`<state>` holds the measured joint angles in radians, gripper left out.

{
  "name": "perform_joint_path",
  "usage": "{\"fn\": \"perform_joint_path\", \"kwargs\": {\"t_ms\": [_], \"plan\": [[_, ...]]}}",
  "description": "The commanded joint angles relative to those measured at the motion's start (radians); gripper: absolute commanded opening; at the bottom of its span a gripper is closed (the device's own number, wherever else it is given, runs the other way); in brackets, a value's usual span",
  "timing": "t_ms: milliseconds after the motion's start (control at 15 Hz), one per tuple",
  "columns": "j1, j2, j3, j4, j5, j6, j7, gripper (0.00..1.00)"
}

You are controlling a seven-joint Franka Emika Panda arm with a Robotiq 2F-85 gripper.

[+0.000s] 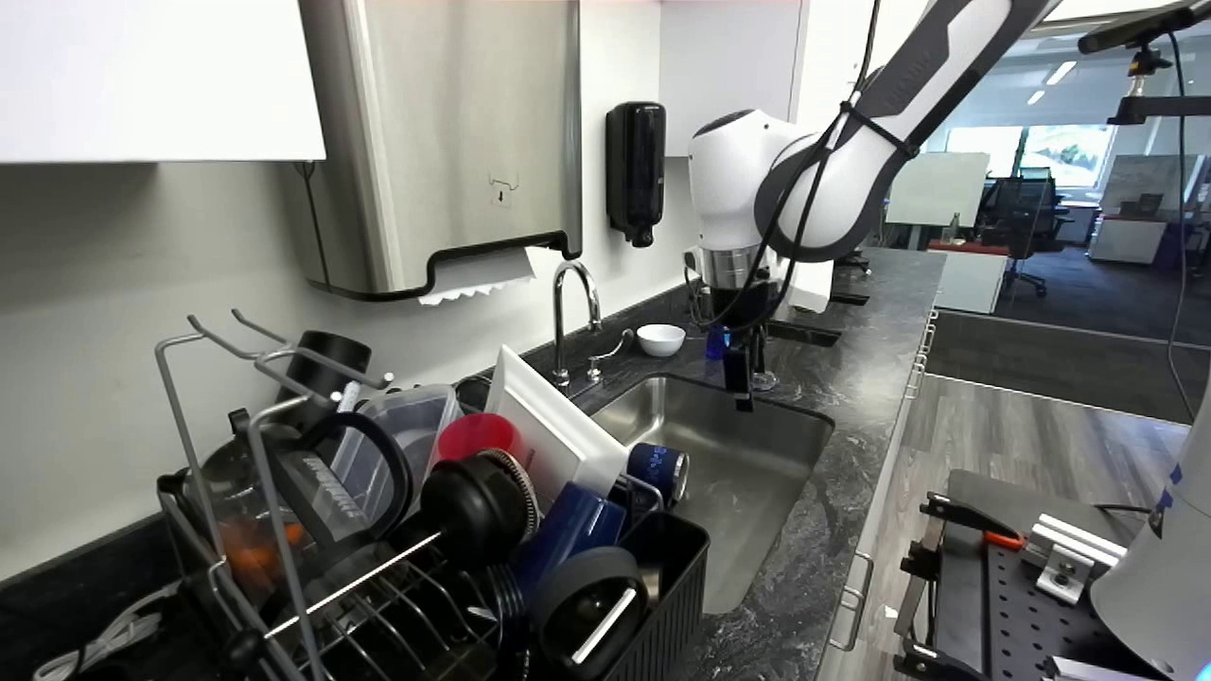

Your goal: Pick up the cup in the sink and put it upright

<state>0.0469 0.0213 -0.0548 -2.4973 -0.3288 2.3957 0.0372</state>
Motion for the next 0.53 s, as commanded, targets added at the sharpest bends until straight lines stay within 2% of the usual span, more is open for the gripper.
{"fn": "perform_joint_path", "kwargs": {"t_ms": [0, 200, 333, 467], "plan": [[-0.017, 0.07, 0.007, 0.07, -0.222, -0.08, 0.047, 1.0], [-0.01, 0.119, -0.005, 0.121, -0.429, -0.124, 0.099, 1.0], [-0.023, 0.096, 0.003, 0.098, -0.38, -0.092, 0.082, 1.0], [-0.022, 0.099, 0.004, 0.104, -0.382, -0.093, 0.083, 1.0]]}}
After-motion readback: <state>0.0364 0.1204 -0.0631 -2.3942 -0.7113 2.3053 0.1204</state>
